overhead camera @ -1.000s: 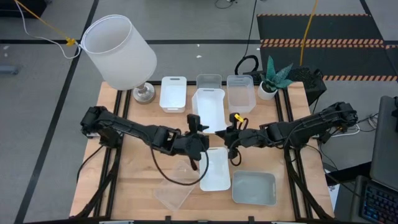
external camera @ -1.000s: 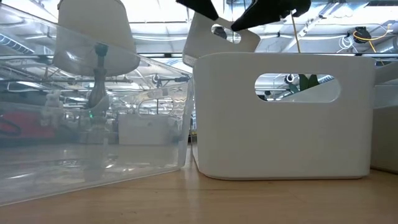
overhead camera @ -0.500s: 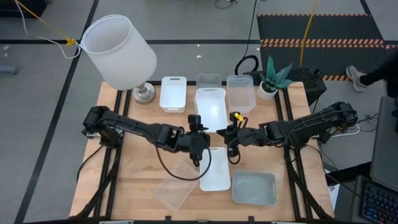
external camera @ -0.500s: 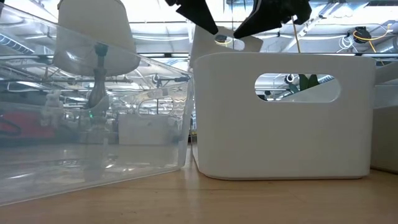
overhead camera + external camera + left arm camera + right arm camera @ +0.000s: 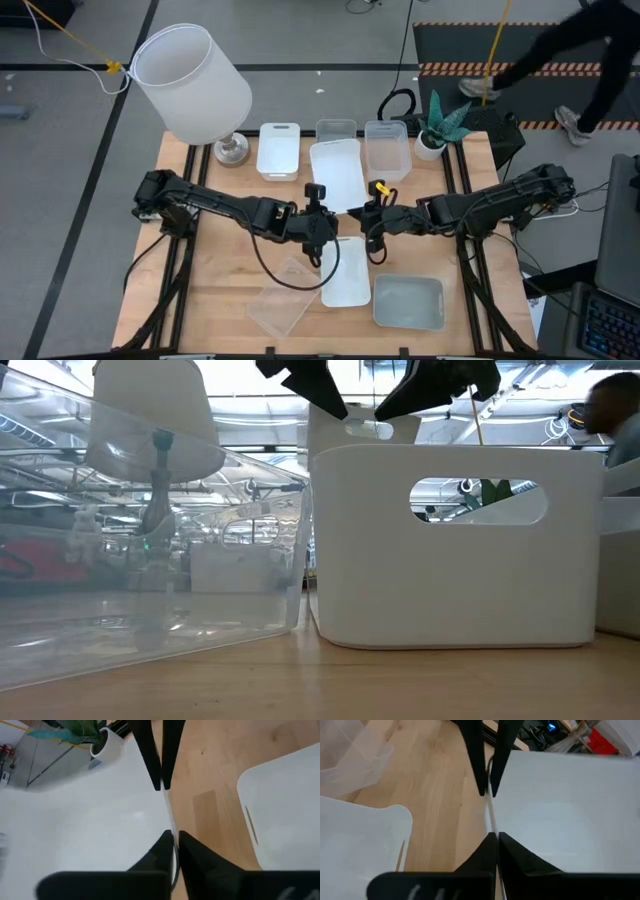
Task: Stack baskets by color
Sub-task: Stack the left white bin on the top left white bin
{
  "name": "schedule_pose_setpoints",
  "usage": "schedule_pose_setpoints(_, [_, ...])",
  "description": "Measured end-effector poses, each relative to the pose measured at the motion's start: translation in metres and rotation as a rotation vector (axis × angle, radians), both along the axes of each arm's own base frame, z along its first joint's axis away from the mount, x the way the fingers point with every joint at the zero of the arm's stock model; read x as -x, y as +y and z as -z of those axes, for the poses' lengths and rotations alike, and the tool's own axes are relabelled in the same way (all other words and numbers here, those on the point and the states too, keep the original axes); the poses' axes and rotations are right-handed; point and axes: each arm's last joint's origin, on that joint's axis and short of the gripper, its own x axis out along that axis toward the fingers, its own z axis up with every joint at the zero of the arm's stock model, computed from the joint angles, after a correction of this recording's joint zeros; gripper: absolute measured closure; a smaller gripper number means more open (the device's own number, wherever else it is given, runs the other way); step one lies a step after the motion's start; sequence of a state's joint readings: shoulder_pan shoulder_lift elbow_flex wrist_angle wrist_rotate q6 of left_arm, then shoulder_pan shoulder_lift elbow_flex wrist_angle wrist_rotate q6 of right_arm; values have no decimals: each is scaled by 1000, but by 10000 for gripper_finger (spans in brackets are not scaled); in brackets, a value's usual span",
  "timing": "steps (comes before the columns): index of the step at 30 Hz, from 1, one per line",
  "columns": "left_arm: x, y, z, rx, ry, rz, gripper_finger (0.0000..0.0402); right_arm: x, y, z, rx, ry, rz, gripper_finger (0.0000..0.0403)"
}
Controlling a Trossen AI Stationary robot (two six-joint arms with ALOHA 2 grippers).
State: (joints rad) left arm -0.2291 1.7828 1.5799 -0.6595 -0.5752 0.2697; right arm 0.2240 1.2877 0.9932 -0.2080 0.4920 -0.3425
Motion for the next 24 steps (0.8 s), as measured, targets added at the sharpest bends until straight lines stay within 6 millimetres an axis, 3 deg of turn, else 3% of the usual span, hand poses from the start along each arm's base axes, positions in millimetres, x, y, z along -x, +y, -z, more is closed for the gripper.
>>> schedule_pose_setpoints(4, [0, 1, 0, -12, 12, 9, 390, 0, 1, 0, 16, 3, -9, 382])
schedule_pose_setpoints(15, [9, 15, 9, -18, 141, -46, 397, 12, 17, -11, 19, -20, -134, 232])
schedule_pose_setpoints(20, [14, 22, 12, -54, 233, -33, 397, 31, 24, -26, 4, -55, -182, 213])
schedule_pose_setpoints(24, [23, 31, 3, -41, 277, 16, 397, 53, 26, -33, -42, -26, -191, 213])
